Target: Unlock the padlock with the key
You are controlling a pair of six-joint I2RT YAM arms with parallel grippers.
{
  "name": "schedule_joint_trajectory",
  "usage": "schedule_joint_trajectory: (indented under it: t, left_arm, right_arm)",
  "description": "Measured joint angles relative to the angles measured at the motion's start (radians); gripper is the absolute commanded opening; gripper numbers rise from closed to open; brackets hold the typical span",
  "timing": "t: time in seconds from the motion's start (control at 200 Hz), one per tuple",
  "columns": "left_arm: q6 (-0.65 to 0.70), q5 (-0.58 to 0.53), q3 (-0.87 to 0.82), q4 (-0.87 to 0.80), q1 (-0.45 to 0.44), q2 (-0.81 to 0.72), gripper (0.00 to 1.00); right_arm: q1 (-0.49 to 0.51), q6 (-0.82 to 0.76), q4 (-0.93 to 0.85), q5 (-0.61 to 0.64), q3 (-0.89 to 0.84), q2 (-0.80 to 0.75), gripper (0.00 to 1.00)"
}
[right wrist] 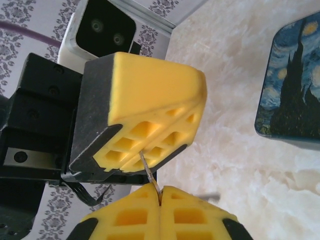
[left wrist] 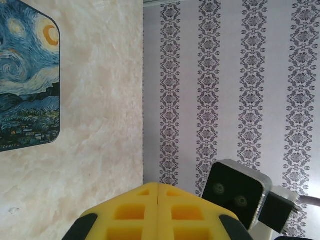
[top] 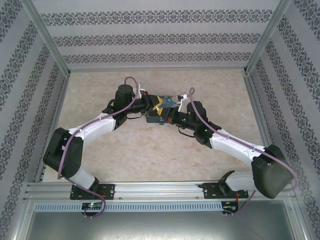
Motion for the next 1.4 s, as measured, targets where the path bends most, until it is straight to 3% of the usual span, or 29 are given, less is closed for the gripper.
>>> schedule_joint_trajectory:
  t: [0.055,0.08,0.135,0.24,0.335,0.48,0.57,0.754,0.909,1.029,1.404]
  left_arm:
    - [0.001,-0.003,0.000,-0.003,0.000,0.000,0.00]
    - [0.003,-0.003,0.000,-0.005,0.000,0.000,0.04]
    - [0.011,-0.004,0.000,-0.011,0.000,-0.001,0.22]
    - [0.026,0.002,0.005,-0.037,-0.001,-0.003,0.64]
    - [0.031,0.004,0.013,-0.079,0.006,-0.014,0.77]
    - [0.037,0.019,0.045,-0.162,0.035,-0.042,0.78]
    - [0.032,0.040,0.077,-0.214,0.053,-0.051,0.77]
    - [-0.047,0.092,0.101,-0.286,0.063,-0.048,0.70]
    - [-0.120,0.120,0.101,-0.306,0.063,-0.030,0.62]
    - [-0.152,0.127,0.101,-0.324,0.057,-0.027,0.57]
    - [-0.175,0.133,0.102,-0.346,0.009,-0.003,0.55]
  right_arm:
    - [0.000,0.000,0.000,-0.003,0.000,0.000,0.00]
    - [0.000,0.000,0.000,-0.003,0.000,0.000,0.00]
    - [-0.001,0.000,-0.003,-0.005,0.000,0.000,0.00]
    - [-0.008,-0.007,-0.016,-0.005,0.000,-0.001,0.00]
    - [-0.020,-0.031,-0.048,-0.002,-0.003,-0.015,0.00]
    - [-0.021,-0.129,-0.155,0.028,0.000,-0.069,0.00]
    - [0.006,-0.230,-0.280,0.113,0.034,-0.096,0.00]
    - [0.176,-0.507,-0.494,0.438,0.150,-0.105,0.00]
    - [0.285,-0.693,-0.520,0.695,0.161,-0.092,0.00]
    - [0.321,-0.797,-0.513,0.826,0.161,-0.056,0.00]
    - [0.339,-0.911,-0.463,0.919,0.164,0.004,0.00]
